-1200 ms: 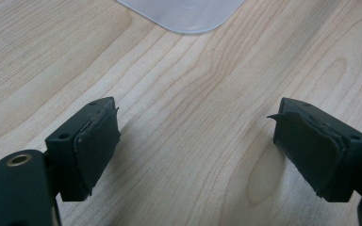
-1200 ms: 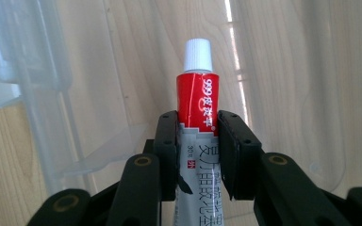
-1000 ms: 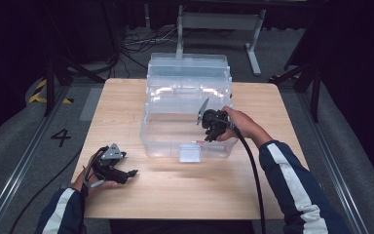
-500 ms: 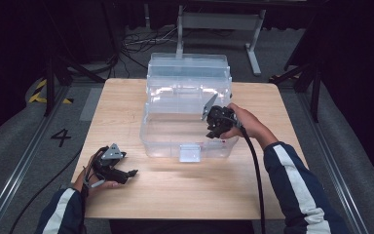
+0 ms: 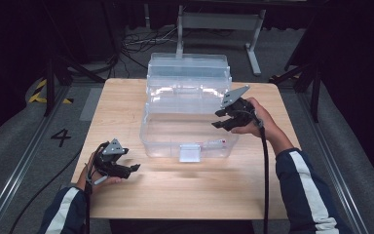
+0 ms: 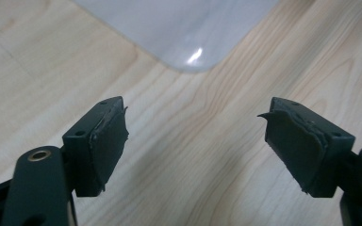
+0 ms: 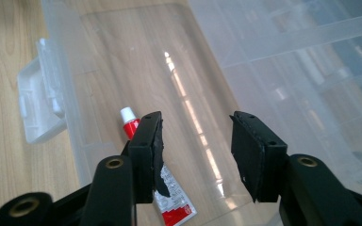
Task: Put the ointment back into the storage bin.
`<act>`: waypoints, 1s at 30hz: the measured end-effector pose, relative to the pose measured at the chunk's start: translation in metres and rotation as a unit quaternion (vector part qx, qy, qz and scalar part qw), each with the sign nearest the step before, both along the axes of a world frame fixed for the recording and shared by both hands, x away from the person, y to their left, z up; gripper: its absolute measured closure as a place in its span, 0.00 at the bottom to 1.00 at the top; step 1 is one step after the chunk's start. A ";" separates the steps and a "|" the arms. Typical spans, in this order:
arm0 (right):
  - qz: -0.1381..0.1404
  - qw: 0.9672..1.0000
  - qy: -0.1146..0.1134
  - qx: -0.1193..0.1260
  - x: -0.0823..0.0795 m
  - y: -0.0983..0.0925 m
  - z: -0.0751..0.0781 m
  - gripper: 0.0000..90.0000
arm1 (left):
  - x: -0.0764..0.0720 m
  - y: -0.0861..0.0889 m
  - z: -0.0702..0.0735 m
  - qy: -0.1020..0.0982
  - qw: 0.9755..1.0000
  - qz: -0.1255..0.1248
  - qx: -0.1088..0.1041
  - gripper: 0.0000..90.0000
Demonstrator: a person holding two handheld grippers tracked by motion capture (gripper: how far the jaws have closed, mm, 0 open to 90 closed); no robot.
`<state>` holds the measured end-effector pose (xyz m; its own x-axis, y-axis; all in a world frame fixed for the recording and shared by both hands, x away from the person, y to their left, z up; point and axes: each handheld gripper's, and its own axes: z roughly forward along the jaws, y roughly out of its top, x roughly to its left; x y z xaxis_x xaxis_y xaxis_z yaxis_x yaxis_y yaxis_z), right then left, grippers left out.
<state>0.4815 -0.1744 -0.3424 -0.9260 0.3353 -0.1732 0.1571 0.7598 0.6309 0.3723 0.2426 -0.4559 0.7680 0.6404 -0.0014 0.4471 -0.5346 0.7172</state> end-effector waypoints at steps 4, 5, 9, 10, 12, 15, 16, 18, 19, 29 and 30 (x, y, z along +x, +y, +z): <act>-0.009 1.000 -0.016 0.021 0.000 -0.010 0.005 0.55 | 0.000 -0.005 0.017 -0.018 1.000 -0.008 -0.011 0.25; -0.010 1.000 -0.017 0.024 0.001 -0.012 0.007 0.55 | 0.000 -0.006 0.020 -0.019 1.000 -0.010 -0.013 0.25; -0.022 0.998 -0.031 0.048 0.003 -0.019 0.014 0.55 | -0.003 -0.012 0.037 -0.044 0.999 -0.018 -0.014 0.26; -0.022 0.998 -0.031 0.048 0.003 -0.019 0.014 0.55 | -0.003 -0.012 0.037 -0.044 0.999 -0.018 -0.014 0.26; -0.029 0.997 -0.045 0.053 0.004 -0.022 0.018 0.53 | -0.004 -0.013 0.042 -0.050 0.998 -0.021 -0.014 0.26; -0.038 0.995 -0.058 0.067 0.007 -0.025 0.024 0.52 | -0.005 -0.016 0.055 -0.065 0.997 -0.028 -0.026 0.29; -0.043 0.995 -0.062 0.072 0.009 -0.026 0.026 0.52 | -0.005 -0.017 0.058 -0.069 0.997 -0.029 -0.021 0.30; -0.049 0.993 -0.069 0.078 0.012 -0.028 0.030 0.52 | -0.003 -0.022 0.063 -0.067 0.997 -0.039 -0.017 0.31; -0.055 0.992 -0.073 0.086 0.014 -0.029 0.033 0.52 | -0.001 -0.025 0.065 -0.069 0.997 -0.042 -0.012 0.33; -0.087 0.986 -0.088 0.110 0.039 -0.026 0.054 0.53 | 0.014 -0.056 0.065 -0.056 0.993 -0.100 0.011 0.43; -0.086 0.986 -0.086 0.110 0.043 -0.024 0.055 0.53 | 0.017 -0.059 0.065 -0.054 0.993 -0.102 0.018 0.45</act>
